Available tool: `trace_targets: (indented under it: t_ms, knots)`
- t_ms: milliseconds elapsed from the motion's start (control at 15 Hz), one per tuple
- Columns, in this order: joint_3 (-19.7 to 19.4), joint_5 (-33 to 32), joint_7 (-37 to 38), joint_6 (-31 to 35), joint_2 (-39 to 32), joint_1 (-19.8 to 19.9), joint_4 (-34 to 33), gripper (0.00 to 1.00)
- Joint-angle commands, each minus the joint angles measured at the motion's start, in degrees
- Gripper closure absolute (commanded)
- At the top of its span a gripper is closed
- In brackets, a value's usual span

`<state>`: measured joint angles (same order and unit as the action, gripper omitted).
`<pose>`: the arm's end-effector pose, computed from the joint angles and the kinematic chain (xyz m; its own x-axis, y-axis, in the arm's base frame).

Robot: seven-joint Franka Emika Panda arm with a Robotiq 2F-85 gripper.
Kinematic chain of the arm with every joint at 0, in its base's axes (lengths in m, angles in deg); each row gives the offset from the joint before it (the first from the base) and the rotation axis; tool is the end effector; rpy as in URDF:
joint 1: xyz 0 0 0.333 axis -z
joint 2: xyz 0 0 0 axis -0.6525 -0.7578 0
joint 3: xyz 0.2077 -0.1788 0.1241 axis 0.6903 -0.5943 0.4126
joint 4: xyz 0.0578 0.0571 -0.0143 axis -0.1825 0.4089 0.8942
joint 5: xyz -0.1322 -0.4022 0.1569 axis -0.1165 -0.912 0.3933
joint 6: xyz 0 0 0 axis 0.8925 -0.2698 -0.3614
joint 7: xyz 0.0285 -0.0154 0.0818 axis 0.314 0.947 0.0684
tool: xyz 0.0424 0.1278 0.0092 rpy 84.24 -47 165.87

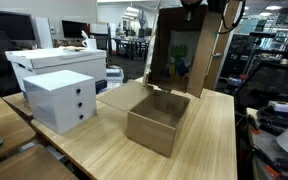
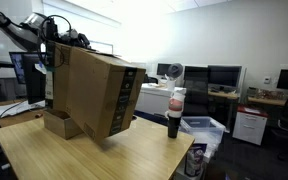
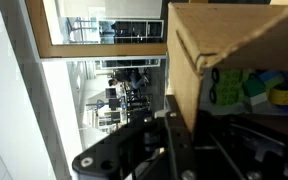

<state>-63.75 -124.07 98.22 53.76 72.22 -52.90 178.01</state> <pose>0.5152 0.1152 0.4159 0.9814 0.1904 0.0228 0.0147 -0.1937 0.9809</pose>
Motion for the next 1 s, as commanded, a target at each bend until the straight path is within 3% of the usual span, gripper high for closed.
trace_targets:
  t_ms: [0,933]
  knots:
    - [0.84,-3.26,0.22,-5.20,-1.37,-1.22,-1.86,0.94]
    - [2.01,-4.98,-0.07,-12.92,-5.20,-3.86,-3.89,0.94]
